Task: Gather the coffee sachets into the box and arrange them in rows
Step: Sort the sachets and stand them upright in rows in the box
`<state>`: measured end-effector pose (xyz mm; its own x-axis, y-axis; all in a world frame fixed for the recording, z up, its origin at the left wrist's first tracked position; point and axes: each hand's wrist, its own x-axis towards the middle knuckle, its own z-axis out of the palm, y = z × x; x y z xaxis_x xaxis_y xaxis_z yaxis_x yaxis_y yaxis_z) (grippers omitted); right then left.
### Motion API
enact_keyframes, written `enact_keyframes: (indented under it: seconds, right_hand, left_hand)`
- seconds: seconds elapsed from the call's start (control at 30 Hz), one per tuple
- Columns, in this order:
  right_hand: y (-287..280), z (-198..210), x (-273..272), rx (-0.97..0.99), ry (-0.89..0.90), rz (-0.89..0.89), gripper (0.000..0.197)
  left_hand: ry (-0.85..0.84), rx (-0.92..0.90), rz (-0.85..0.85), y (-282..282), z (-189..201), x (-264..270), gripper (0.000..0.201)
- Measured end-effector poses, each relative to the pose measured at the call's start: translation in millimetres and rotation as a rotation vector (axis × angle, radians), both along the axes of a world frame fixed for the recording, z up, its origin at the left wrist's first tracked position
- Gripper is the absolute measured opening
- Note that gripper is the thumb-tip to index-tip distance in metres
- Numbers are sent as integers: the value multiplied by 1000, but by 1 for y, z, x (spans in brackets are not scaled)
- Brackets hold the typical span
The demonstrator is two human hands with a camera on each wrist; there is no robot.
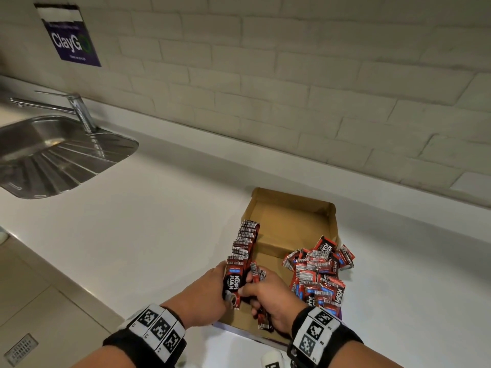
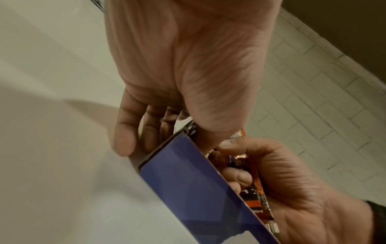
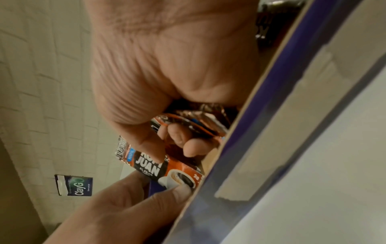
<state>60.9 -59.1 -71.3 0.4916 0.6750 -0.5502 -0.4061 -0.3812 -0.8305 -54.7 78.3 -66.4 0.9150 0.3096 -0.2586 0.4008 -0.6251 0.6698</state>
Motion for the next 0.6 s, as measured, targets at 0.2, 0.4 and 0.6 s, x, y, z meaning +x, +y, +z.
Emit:
enact_keyframes:
  seconds: [0.2, 0.4, 0.6]
  right_hand:
    - [-14, 21, 10, 27, 80, -107, 5]
    - [-45, 71, 33, 273, 223, -169, 33]
    - [-70, 98, 38, 261, 109, -18, 25]
  left_hand:
    - [220, -39, 4, 3, 29, -10, 82]
    - [258, 275, 51, 17, 70, -29, 51]
    - [-128, 158, 111, -28, 122, -5, 9]
